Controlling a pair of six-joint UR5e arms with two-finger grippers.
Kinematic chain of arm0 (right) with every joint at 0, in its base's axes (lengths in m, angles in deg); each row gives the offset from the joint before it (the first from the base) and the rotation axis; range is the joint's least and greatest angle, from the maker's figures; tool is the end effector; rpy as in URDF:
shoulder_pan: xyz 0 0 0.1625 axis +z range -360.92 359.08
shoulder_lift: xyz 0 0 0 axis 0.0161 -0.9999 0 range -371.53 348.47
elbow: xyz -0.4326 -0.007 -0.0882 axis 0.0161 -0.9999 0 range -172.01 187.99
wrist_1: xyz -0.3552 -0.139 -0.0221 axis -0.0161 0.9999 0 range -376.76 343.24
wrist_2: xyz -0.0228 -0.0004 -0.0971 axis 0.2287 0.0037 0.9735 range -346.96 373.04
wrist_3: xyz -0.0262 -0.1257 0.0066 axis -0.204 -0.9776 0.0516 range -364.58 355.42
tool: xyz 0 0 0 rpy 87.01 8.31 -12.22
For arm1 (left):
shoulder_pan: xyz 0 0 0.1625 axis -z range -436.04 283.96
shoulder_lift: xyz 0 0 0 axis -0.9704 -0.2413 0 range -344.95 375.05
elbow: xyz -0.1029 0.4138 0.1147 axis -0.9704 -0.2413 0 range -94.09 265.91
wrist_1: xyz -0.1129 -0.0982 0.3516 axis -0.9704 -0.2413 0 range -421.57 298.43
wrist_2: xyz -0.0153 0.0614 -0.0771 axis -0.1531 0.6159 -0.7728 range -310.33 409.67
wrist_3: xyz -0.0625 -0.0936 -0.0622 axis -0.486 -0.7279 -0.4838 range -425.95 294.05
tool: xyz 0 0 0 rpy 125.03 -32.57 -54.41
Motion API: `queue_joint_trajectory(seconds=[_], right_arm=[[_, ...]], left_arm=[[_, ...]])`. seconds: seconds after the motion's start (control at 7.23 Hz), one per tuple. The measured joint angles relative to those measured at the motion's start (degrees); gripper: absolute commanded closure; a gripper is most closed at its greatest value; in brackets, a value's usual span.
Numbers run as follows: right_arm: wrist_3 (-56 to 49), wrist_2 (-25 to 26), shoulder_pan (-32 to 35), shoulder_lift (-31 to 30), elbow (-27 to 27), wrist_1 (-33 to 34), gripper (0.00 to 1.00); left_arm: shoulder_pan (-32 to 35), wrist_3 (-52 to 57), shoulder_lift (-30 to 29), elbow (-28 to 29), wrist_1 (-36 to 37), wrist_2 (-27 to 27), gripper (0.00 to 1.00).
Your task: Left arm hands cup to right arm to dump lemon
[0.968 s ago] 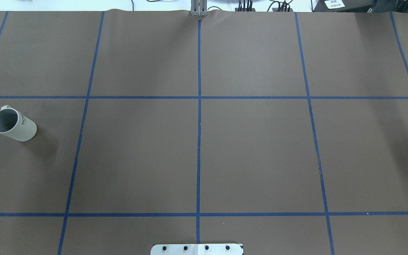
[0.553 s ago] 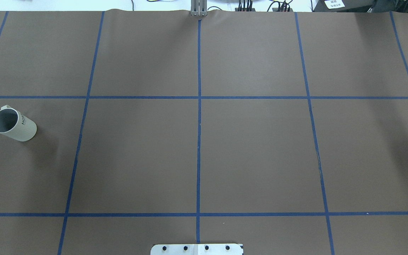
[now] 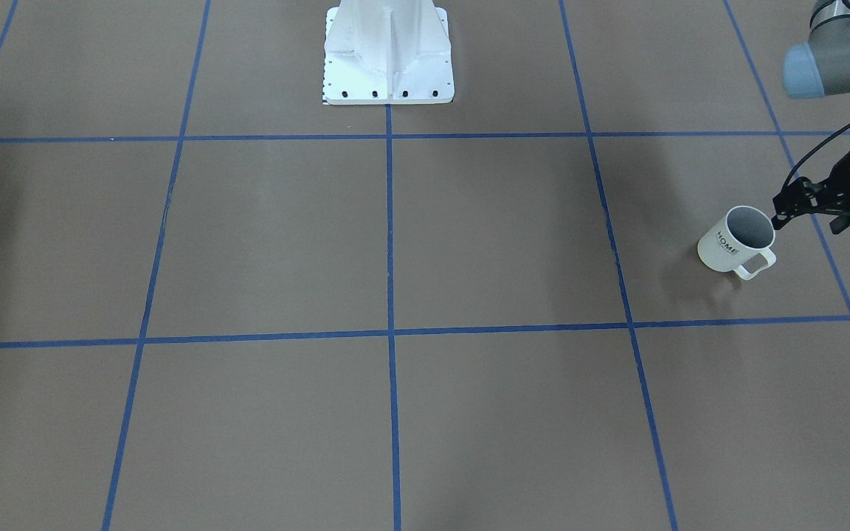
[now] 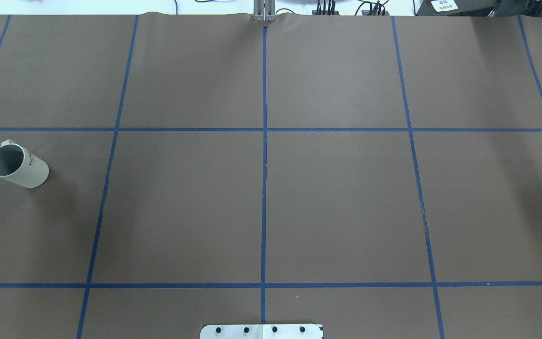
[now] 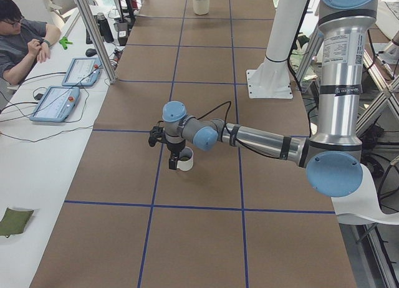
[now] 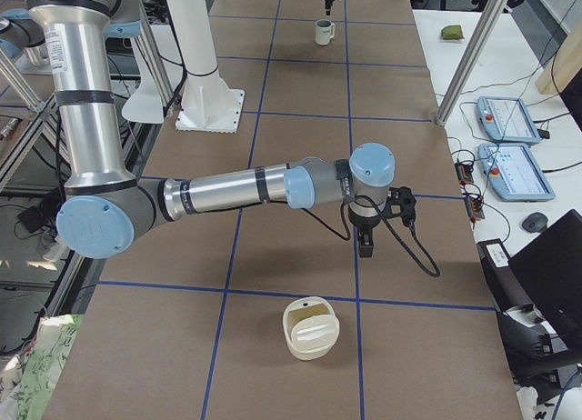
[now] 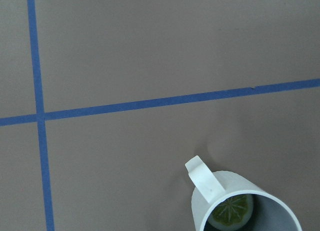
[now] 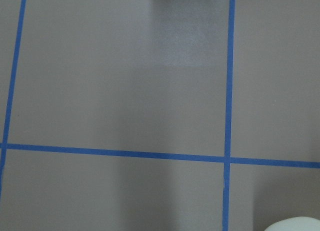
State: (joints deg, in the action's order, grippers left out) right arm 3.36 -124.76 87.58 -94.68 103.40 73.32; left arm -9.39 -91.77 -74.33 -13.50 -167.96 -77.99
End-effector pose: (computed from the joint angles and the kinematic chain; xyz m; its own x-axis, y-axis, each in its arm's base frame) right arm 0.0245 -0.5191 0.5883 0.6645 -0.0373 0.7464 -0.0668 0.9918 0.1090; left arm 0.1411 -0.4649 0.5991 0.7178 0.1355 -0.6829 -0.0514 0.9885 0.1422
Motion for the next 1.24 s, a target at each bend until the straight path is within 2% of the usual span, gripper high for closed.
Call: queue_joint_trajectory(seconds=[0.41,0.69,1.11,1.24], right_arm=[[0.0,0.0,0.0,0.0,0.0,0.0,0.0],[0.0,0.0,0.0,0.0,-0.2,0.0,0.0],[0.0,0.0,0.0,-0.1,-0.3,0.0,0.0],[0.0,0.1,0.0,-0.1,-0.2,0.0,0.0]], left_arm=[[-1.8,0.2,-1.0,2.2,-0.2,-0.3,0.01],[-2.7,0.2,-1.3,2.9,-0.2,-0.3,0.16],[-3.6,0.2,-1.3,3.2,-0.1,-0.4,0.2],[-3.8,0.2,-1.4,3.3,-0.2,-0.4,0.25]])
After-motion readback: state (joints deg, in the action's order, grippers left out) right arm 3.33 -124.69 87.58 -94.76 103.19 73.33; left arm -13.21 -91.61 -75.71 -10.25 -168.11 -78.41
